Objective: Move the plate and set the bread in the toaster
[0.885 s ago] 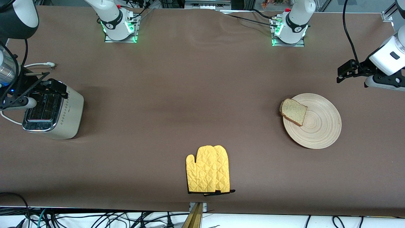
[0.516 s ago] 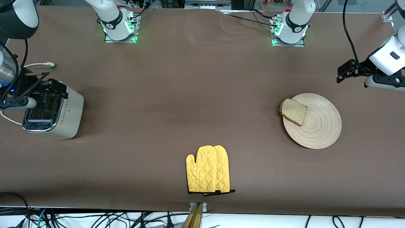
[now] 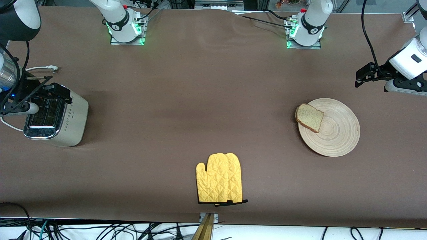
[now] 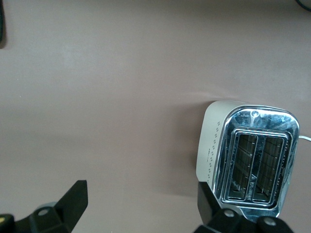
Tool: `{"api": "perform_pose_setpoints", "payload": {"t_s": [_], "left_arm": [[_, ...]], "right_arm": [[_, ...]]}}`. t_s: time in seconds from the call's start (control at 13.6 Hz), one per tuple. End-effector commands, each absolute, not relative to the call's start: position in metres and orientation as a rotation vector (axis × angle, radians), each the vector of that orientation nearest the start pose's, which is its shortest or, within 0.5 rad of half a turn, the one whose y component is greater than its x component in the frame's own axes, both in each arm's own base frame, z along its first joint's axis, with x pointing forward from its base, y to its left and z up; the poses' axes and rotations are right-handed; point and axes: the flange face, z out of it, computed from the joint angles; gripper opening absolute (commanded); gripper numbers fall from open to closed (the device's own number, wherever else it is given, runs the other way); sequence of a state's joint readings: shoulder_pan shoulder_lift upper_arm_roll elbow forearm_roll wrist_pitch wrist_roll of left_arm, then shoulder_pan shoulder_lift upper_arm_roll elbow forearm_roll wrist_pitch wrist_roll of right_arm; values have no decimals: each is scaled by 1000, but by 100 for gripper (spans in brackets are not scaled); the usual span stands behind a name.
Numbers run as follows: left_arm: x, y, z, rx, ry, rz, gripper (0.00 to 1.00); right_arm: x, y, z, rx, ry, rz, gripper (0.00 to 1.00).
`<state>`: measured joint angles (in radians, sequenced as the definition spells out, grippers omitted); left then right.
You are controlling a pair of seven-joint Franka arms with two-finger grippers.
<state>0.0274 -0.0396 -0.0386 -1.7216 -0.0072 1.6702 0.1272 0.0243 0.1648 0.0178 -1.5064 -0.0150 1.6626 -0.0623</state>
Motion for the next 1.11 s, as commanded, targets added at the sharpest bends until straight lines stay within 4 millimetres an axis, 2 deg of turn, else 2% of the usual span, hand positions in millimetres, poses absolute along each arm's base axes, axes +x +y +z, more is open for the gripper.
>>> {"api": "perform_pose_setpoints", "payload": {"t_s": [0.0, 0.29, 1.03], "left_arm": [[551, -5, 585, -3156, 200, 5, 100], [552, 2, 583, -3159, 183, 15, 100], [551, 4, 582, -3159, 174, 32, 100]], "right_arm": [[612, 22, 572, -3162, -176, 13, 100], [612, 23, 572, -3162, -176, 12, 100], [612, 23, 572, -3162, -176, 12, 100]]}}
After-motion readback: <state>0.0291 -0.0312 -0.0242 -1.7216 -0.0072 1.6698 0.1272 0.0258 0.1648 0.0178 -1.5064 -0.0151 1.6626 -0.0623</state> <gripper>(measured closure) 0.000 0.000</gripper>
